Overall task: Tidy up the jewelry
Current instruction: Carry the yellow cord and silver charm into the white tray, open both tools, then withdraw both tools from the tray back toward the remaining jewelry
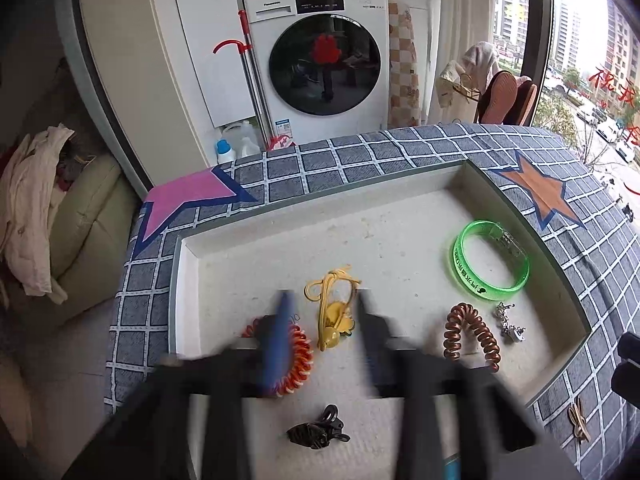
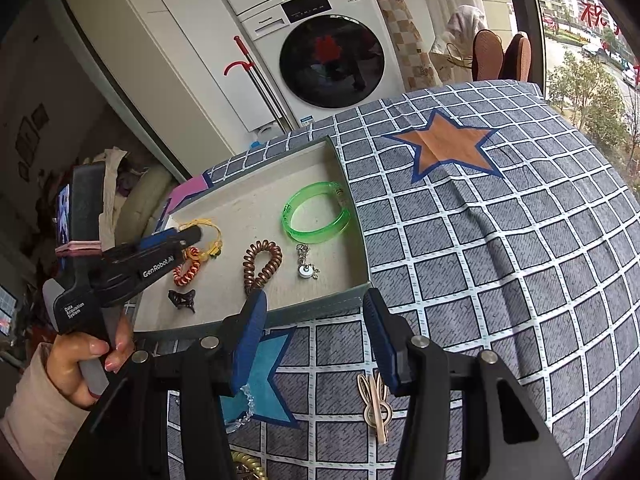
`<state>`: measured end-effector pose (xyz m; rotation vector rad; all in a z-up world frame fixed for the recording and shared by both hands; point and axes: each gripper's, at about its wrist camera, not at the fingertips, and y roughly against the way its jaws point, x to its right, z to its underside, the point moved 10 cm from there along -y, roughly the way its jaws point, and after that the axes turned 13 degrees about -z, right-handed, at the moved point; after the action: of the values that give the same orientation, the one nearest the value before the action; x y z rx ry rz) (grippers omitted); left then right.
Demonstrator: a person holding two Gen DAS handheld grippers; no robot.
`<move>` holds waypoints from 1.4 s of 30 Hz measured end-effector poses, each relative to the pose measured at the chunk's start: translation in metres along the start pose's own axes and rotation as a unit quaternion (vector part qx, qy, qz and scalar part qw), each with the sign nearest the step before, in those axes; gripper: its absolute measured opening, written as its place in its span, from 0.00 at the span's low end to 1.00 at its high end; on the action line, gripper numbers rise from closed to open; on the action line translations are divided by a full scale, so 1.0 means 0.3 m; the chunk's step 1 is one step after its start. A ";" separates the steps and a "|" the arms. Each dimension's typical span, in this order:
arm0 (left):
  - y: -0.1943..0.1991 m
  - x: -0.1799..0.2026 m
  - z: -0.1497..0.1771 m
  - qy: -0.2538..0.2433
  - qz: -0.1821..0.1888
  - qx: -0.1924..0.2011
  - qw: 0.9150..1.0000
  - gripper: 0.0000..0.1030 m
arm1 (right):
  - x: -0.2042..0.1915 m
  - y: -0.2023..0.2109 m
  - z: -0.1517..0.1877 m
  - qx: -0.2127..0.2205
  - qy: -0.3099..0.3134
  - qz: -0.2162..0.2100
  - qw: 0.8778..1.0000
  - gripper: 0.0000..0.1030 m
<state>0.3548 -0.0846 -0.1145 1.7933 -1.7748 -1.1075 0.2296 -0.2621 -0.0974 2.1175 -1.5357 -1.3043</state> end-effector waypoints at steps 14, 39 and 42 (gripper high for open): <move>0.124 -0.086 -0.006 0.007 -0.021 0.055 0.998 1.00 | -0.059 0.065 0.022 0.022 0.032 0.001 0.999 0.99; 0.311 -0.065 0.505 -0.015 0.034 0.005 0.999 1.00 | 0.017 0.171 0.309 -0.048 0.021 0.030 0.998 1.00; 0.298 -0.062 0.544 -0.006 0.034 -0.007 0.999 1.00 | 0.027 0.163 0.366 -0.062 0.020 0.034 0.997 1.00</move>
<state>0.1765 -0.0368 -0.1437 1.7083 -1.8165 -1.1041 0.1154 -0.2564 -0.1351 1.9867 -1.4578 -1.2920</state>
